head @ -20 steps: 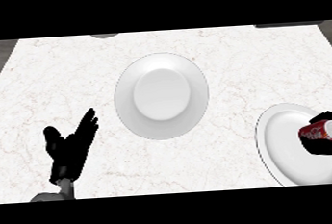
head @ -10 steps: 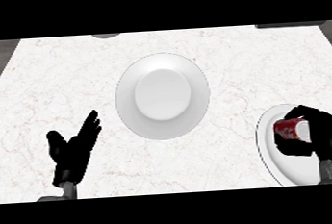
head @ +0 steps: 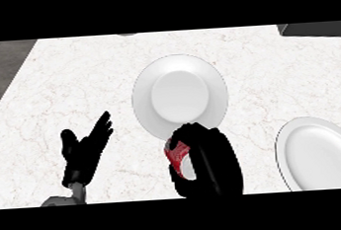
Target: Pick the can from the plate and place it in the plate
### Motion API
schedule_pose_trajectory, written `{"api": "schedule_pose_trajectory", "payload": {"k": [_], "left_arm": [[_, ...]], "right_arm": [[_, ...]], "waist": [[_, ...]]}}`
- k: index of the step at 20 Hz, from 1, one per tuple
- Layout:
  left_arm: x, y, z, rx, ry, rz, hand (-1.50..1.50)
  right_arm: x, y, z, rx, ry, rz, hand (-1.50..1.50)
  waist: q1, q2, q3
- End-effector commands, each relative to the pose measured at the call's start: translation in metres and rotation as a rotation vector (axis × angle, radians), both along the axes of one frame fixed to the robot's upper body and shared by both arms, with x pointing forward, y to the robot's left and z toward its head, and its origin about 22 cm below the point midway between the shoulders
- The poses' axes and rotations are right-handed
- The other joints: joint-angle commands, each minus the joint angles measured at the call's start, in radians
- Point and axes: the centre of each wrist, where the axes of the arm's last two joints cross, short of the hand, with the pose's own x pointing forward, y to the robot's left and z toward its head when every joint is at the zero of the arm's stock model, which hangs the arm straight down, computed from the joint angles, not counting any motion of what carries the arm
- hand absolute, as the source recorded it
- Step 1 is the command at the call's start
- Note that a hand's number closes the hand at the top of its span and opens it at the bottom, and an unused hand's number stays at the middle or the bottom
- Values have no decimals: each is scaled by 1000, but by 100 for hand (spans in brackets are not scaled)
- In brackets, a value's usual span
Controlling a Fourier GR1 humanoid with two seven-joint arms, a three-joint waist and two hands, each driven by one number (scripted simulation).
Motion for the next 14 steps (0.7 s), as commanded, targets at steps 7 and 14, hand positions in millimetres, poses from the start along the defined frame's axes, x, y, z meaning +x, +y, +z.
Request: {"api": "schedule_pose_trajectory", "payload": {"k": [7,14], "left_arm": [[0,-3,2,-15,7,44,0],[-1,10,1,-9,0,55,0]], "right_arm": [[-67,70,-2,262,-124,-85,150],[-45,80,-10,434,-174,-187,150]], "waist": [[-58,6,4],[-62,15,4]]}}
